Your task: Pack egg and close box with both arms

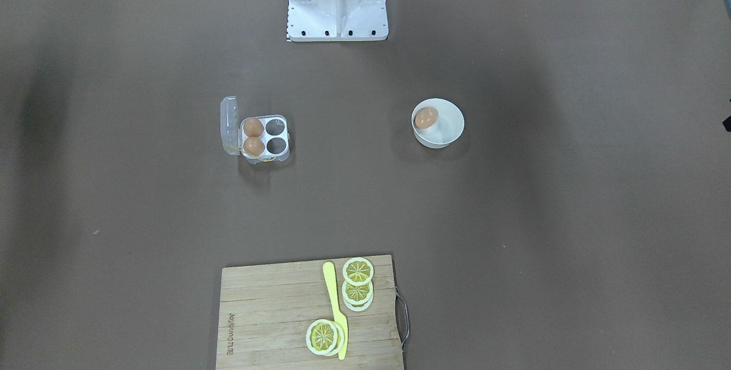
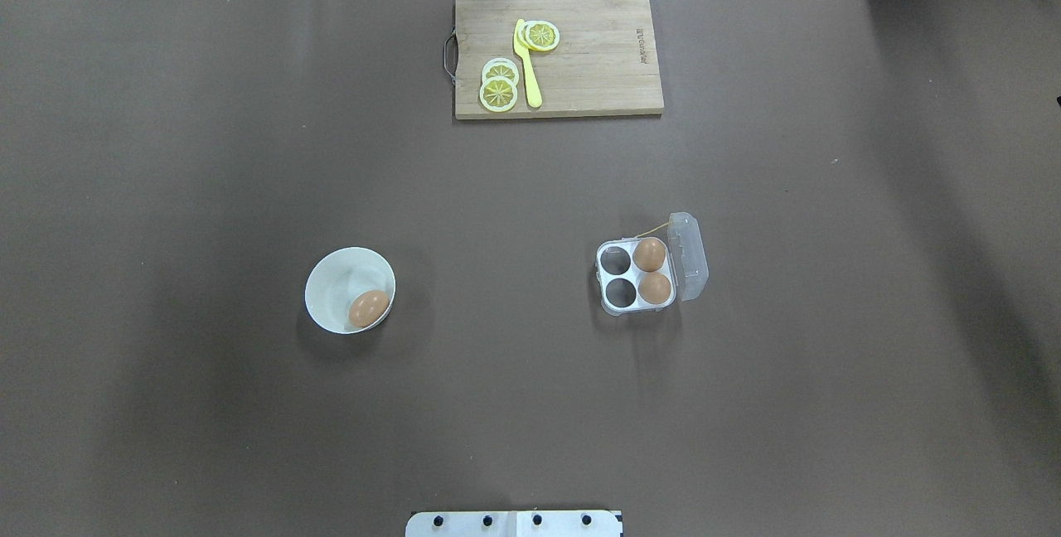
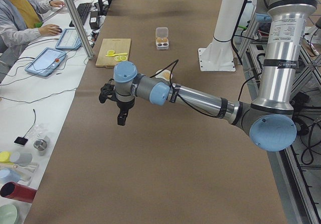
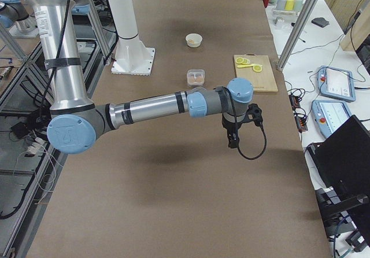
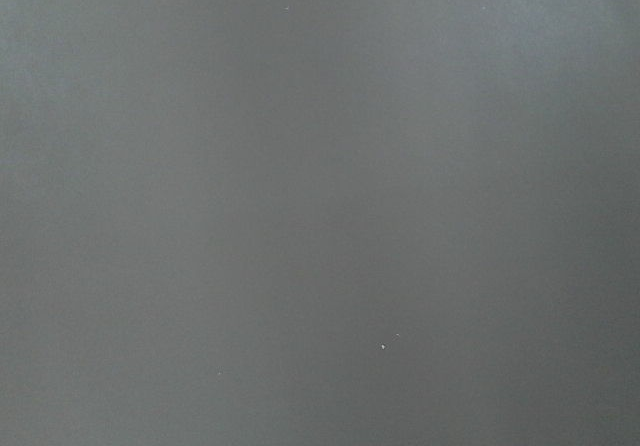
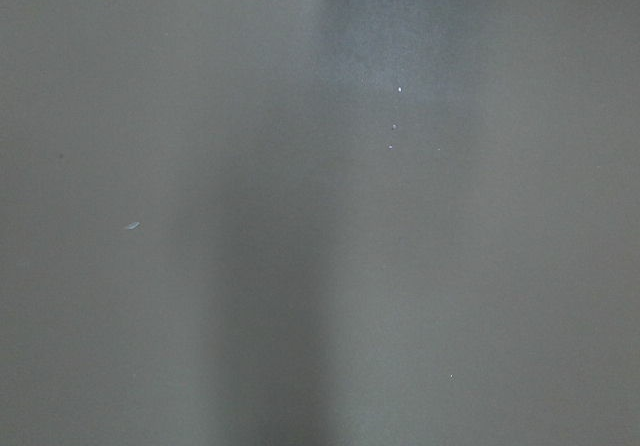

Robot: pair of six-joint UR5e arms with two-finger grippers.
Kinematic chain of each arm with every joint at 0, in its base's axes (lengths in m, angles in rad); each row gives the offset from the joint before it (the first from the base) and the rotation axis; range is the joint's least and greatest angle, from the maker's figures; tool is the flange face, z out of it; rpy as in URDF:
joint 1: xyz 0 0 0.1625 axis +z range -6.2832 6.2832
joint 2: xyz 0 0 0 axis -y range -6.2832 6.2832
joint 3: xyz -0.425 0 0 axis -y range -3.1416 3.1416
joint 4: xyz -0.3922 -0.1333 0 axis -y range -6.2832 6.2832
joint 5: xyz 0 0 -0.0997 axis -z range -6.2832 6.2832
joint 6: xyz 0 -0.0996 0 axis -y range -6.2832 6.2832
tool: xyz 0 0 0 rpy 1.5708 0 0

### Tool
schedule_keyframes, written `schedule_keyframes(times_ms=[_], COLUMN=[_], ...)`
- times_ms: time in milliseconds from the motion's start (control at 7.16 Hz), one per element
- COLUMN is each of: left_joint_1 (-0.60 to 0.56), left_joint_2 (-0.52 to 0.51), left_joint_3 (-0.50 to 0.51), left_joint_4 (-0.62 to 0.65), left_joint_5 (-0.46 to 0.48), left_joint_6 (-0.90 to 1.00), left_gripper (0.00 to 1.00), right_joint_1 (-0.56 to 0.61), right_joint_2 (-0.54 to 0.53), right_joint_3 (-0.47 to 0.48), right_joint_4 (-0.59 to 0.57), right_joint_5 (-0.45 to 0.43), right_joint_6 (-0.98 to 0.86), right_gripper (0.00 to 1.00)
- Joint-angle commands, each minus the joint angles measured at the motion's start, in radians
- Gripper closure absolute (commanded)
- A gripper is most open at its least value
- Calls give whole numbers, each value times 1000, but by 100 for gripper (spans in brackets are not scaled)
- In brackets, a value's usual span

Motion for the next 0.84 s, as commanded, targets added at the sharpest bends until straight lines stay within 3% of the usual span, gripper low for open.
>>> schedule_keyframes(times_ms=[0,140,419,699], left_joint_1=[24,91,337,538], left_joint_2=[0,-16,-74,-139], left_joint_3=[-19,-53,-153,-175], left_joint_4=[-78,-104,-109,-108], left_joint_5=[-83,-82,37,117], left_joint_6=[-16,-111,-140,-285], left_gripper=[2,2,5,11], right_joint_1=[-17,-26,-38,-40], right_joint_2=[-3,-3,-13,-17], right_joint_3=[0,3,-1,-4], right_joint_4=[0,11,38,40], right_joint_5=[1,1,3,3], right_joint_6=[-5,-1,1,1], right_gripper=[0,0,0,0])
